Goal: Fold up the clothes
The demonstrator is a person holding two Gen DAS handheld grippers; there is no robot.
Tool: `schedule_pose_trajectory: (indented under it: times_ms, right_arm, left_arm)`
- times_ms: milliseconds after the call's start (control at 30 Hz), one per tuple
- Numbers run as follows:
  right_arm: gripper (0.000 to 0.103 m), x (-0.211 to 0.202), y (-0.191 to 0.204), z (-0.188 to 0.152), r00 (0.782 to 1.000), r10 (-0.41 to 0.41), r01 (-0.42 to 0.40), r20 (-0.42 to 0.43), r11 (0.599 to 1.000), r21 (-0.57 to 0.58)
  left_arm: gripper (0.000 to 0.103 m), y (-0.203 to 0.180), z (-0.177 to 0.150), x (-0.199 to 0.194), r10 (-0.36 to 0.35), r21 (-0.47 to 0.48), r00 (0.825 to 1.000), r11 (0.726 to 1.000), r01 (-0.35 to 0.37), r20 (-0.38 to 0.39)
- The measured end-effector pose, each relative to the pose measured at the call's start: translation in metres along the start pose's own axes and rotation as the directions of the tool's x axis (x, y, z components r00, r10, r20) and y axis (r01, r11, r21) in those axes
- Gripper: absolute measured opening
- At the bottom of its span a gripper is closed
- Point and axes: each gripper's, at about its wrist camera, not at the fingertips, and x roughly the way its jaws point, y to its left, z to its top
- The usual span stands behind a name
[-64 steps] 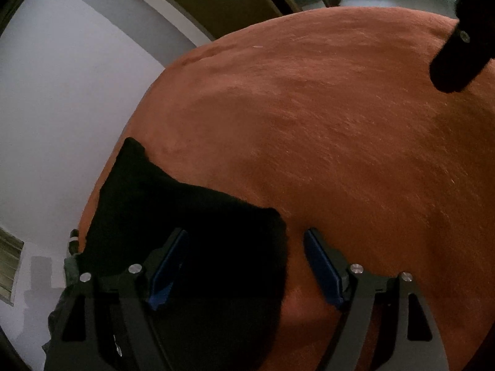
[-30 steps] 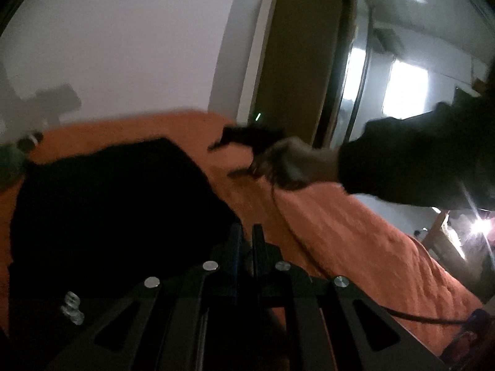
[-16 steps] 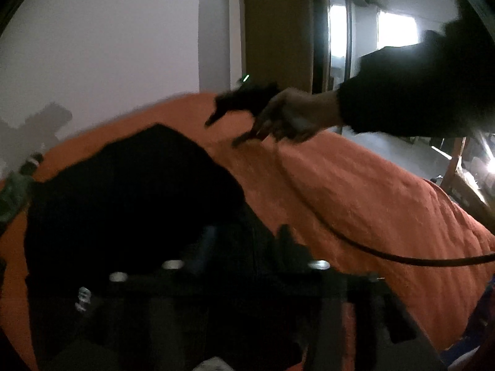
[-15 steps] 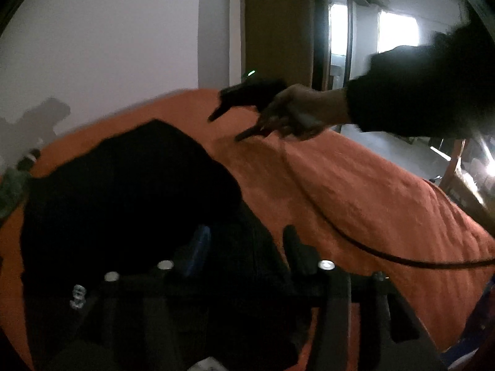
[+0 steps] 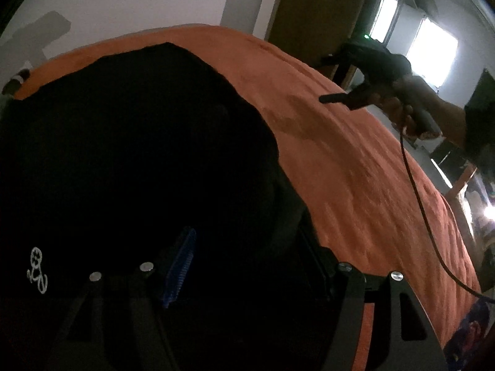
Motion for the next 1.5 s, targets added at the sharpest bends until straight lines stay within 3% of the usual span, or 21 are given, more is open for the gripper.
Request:
schedule_pose_trajectory:
  times_ms: [67,100,233,267,400,567,600,667,700,733,800,1000,1033,1067,1133,1167,1367,1500]
  right_arm:
    - [0.086,0.003,0.001,0.000,1.000,-0.005,0.005,-0.012,1.000,-0.005]
    - [0.086,0.006,0.002,0.000,1.000,-0.004,0.004,-0.019,1.000,-0.008]
    - [0.086,0.019,0.013,0.004,0.999,-0.010,0.008,-0.045,0.999,-0.043]
    - [0.086,0.023,0.017,0.005,0.999,-0.013,0.010,-0.052,0.998,-0.055]
    - [0.086,0.037,0.029,0.008,0.997,-0.013,0.006,-0.070,0.996,-0.088]
    - [0.086,0.046,0.038,0.008,0.996,-0.021,0.011,-0.088,0.994,-0.113]
    - [0.086,0.045,0.038,0.007,0.996,-0.023,0.013,-0.089,0.993,-0.115]
    - [0.086,0.042,0.036,0.004,0.996,-0.023,0.014,-0.087,0.994,-0.111]
    - [0.086,0.041,0.033,0.002,0.996,-0.025,0.016,-0.086,0.994,-0.107]
    - [0.086,0.039,0.031,0.001,0.996,-0.029,0.020,-0.086,0.994,-0.104]
    - [0.086,0.035,0.026,-0.001,0.996,-0.039,0.031,-0.085,0.995,-0.098]
    - [0.086,0.025,0.017,-0.007,0.995,-0.055,0.049,-0.079,0.996,-0.079]
    - [0.086,0.024,0.017,-0.007,0.995,-0.057,0.051,-0.079,0.995,-0.080]
    - [0.086,0.024,0.017,-0.007,0.995,-0.060,0.053,-0.079,0.995,-0.081]
    - [0.086,0.026,0.018,-0.004,0.995,-0.067,0.061,-0.079,0.995,-0.083]
    - [0.086,0.027,0.018,-0.003,0.994,-0.071,0.064,-0.078,0.994,-0.084]
    - [0.086,0.058,0.032,0.036,0.991,-0.113,0.100,-0.079,0.984,-0.148]
    - [0.086,0.087,0.053,0.057,0.986,-0.159,0.145,-0.044,0.963,-0.228]
  left_arm:
    - [0.068,-0.003,-0.003,0.001,-0.025,0.007,0.999,1.000,0.026,-0.022]
    - [0.062,-0.003,-0.003,-0.001,-0.035,0.011,0.999,0.999,0.035,-0.027]
    - [0.008,-0.017,0.001,0.004,-0.060,0.049,0.997,0.997,0.062,-0.045]
    - [0.006,-0.019,0.002,0.007,-0.074,0.048,0.996,0.996,0.076,-0.050]
    - [0.004,-0.022,0.003,0.004,-0.092,0.026,0.996,0.995,0.092,-0.008]
    - [0.005,-0.005,0.005,-0.002,-0.190,-0.106,0.982,0.976,0.190,0.011]
    - [0.011,-0.001,0.005,-0.003,-0.209,-0.132,0.978,0.969,0.209,0.016]
    - [0.031,0.001,0.005,-0.001,-0.235,-0.155,0.972,0.960,0.235,0.017]
    - [0.048,-0.001,0.004,0.001,-0.237,-0.151,0.971,0.960,0.237,0.017]
    - [0.055,-0.001,0.002,0.001,-0.236,-0.150,0.971,0.960,0.237,0.023]
    - [0.056,-0.001,0.001,0.002,-0.243,-0.145,0.970,0.959,0.243,0.021]
    - [0.055,0.008,0.004,0.017,-0.248,-0.195,0.969,0.950,0.243,-0.004]
    - [0.051,0.007,0.005,0.019,-0.253,-0.197,0.967,0.949,0.247,-0.009]
    - [0.044,0.006,0.006,0.022,-0.258,-0.199,0.966,0.948,0.250,-0.013]
    - [0.014,0.002,0.007,0.029,-0.284,-0.199,0.958,0.942,0.271,-0.041]
    - [0.009,-0.001,0.006,0.031,-0.296,-0.197,0.954,0.939,0.280,-0.055]
    - [0.007,-0.016,0.001,0.008,-0.284,-0.130,0.959,0.951,0.281,-0.007]
    - [0.007,-0.004,0.009,-0.011,-0.286,-0.175,0.957,0.941,0.288,0.041]
